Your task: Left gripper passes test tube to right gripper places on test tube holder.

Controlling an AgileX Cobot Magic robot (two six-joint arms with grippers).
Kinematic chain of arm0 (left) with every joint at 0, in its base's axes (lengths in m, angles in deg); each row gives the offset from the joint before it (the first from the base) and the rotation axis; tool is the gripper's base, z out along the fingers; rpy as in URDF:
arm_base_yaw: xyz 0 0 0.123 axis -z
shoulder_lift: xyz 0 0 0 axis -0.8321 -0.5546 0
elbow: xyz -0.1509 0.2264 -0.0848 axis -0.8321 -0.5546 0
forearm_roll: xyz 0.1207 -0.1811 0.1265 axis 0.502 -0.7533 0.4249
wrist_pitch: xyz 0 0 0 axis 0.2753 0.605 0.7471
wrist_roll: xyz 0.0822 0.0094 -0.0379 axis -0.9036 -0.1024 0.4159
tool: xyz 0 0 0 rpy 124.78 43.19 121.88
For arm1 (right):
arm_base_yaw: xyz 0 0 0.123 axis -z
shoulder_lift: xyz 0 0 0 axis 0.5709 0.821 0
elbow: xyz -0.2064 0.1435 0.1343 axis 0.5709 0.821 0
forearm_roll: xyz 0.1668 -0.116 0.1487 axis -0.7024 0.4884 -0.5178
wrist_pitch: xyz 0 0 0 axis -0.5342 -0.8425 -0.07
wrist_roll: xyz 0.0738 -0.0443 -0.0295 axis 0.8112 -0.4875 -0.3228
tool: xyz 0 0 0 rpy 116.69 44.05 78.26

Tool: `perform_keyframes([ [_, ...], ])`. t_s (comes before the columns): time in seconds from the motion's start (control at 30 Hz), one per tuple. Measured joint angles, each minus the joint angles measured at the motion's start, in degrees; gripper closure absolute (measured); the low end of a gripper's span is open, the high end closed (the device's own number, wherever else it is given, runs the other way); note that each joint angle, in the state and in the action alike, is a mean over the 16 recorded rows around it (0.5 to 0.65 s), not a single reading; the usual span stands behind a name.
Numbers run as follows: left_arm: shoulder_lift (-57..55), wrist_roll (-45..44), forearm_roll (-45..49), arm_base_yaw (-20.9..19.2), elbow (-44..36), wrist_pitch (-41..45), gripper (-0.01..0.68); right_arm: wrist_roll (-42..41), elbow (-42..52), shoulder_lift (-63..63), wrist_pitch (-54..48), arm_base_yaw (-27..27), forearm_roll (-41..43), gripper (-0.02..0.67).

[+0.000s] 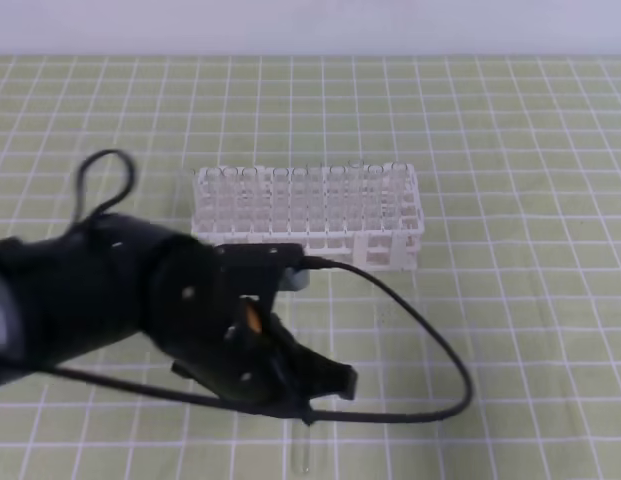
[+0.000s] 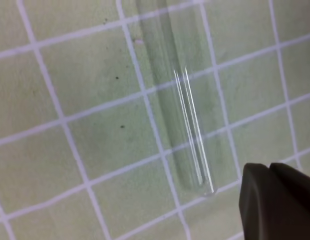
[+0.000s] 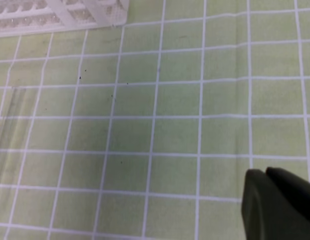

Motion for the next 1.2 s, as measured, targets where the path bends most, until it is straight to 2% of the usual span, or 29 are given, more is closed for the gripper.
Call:
perform_keyframes([
  [0.23,-6.6,4.2,6.2,4.0,7.3,5.9,0.674,-0.5,0.0,0.0,-0.2,0.0,0.0,0.671],
  [0.43,-9.3,5.5,10.1,5.6,10.6,8.6,0.654,-0.7,0.0,0.0,-0.4,0.0,-0.1,0.671],
  [0.63,-10.4,5.4,11.5,5.7,11.6,8.6,0.56,-0.7,0.0,0.0,-0.5,0.0,-0.2,0.671],
  [0.93,-11.1,5.9,11.0,5.3,11.7,6.8,0.347,-0.7,0.0,0.0,-0.6,0.0,-0.3,0.671],
  [1.2,-13.3,8.6,10.3,5.3,11.7,7.0,0.272,-0.7,0.0,0.0,-0.7,0.0,-0.4,0.671],
])
